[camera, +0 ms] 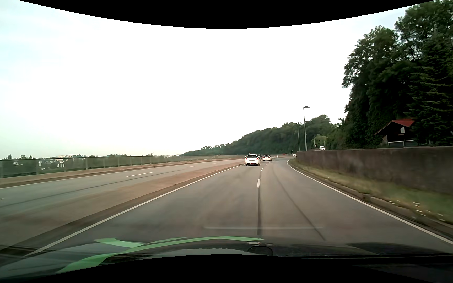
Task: Follow the waypoints while adhering to traffic rules and regulations
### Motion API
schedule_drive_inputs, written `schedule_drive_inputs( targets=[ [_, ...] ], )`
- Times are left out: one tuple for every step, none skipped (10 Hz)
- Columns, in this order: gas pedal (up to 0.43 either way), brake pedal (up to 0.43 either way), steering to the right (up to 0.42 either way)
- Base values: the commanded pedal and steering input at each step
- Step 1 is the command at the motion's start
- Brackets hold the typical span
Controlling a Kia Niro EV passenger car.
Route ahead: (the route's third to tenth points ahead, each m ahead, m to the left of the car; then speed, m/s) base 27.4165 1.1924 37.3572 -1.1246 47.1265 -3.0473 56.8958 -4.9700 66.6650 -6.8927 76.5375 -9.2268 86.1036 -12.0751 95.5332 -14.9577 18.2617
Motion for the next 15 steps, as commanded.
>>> schedule_drive_inputs(
  targets=[
    [0.189, 0.0, 0.017],
    [0.189, 0.0, 0.017],
    [0.189, 0.0, 0.017],
    [0.189, 0.0, 0.017],
    [0.177, 0.0, 0.018],
    [0.177, 0.0, 0.019],
    [0.177, 0.0, 0.02],
    [0.177, 0.0, 0.02],
    [0.177, 0.0, 0.02],
    [0.177, 0.0, 0.02],
    [0.177, 0.0, 0.02],
    [0.177, 0.0, 0.02],
    [0.177, 0.0, 0.02],
    [0.169, 0.0, 0.02],
    [0.169, 0.0, 0.02]
  ],
)
